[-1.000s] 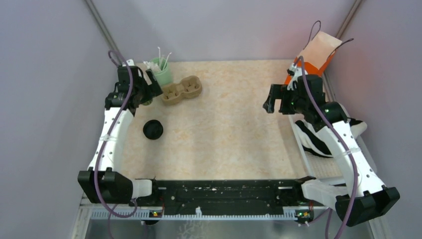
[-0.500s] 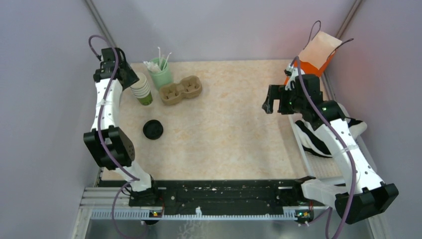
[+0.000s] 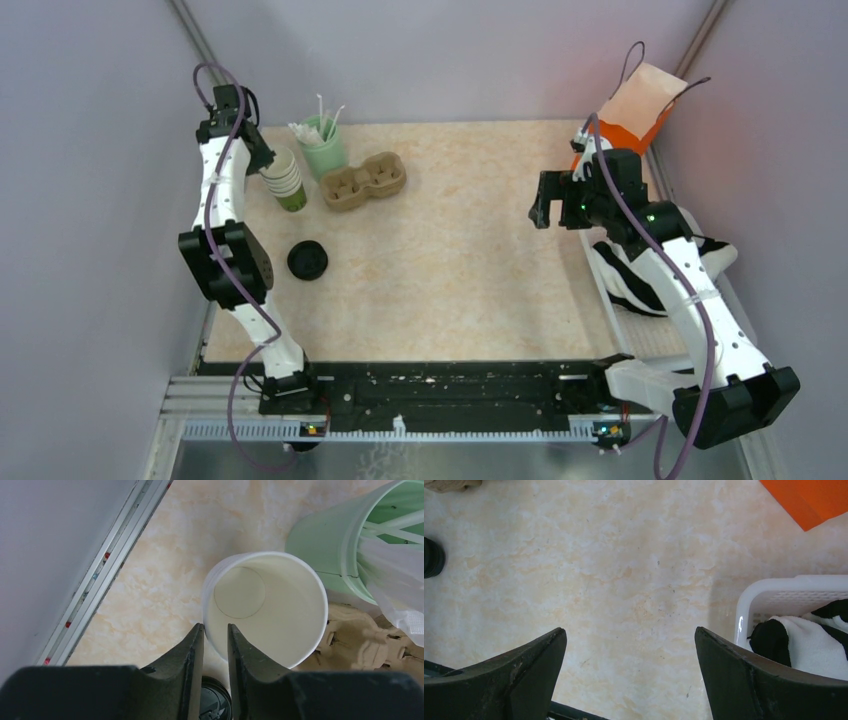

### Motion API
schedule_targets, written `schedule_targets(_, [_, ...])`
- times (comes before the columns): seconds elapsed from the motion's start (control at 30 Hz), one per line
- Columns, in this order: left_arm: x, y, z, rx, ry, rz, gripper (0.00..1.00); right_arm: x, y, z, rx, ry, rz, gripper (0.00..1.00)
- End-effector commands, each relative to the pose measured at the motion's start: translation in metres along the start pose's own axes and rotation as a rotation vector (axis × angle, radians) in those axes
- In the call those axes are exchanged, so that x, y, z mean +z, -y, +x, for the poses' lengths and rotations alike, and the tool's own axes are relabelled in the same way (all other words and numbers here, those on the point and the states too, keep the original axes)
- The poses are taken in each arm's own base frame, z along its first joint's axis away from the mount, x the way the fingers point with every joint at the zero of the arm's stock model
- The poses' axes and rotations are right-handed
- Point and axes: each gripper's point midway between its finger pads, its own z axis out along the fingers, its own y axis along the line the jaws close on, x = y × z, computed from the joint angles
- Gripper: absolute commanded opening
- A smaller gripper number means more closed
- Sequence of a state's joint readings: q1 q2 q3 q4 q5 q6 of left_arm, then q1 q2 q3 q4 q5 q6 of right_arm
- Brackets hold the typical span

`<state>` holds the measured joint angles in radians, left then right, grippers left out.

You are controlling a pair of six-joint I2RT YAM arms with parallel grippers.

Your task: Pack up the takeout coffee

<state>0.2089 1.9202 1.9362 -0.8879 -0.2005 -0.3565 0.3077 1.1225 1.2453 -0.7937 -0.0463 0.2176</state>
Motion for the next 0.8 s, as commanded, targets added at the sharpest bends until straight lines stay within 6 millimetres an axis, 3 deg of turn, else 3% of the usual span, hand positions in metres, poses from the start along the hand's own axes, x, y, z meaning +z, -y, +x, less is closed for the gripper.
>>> schedule_targets(0.0, [-0.005, -0.002, -0.011, 0.005, 0.021, -0.008, 0.28, 0.000, -0.003, -0.009, -0.027, 0.033, -0.002, 0.99])
schedule_targets(0.13, [-0.004, -0.004, -0.011, 0.008, 0.015, -0.022, 0.23, 0.001, -0.005, -0.010, -0.034, 0.033, -0.005, 0.99])
schedule_targets(0.23, [-0.004, -0.007, -0.011, 0.017, 0.012, -0.035, 0.30, 0.001, -0.006, -0.010, -0.040, 0.033, -0.009, 0.99])
schedule_targets(0.77, [0.005, -0.008, -0.007, 0.016, -0.012, -0.047, 0.30, 0.001, -0.008, -0.011, -0.042, 0.039, -0.018, 0.99])
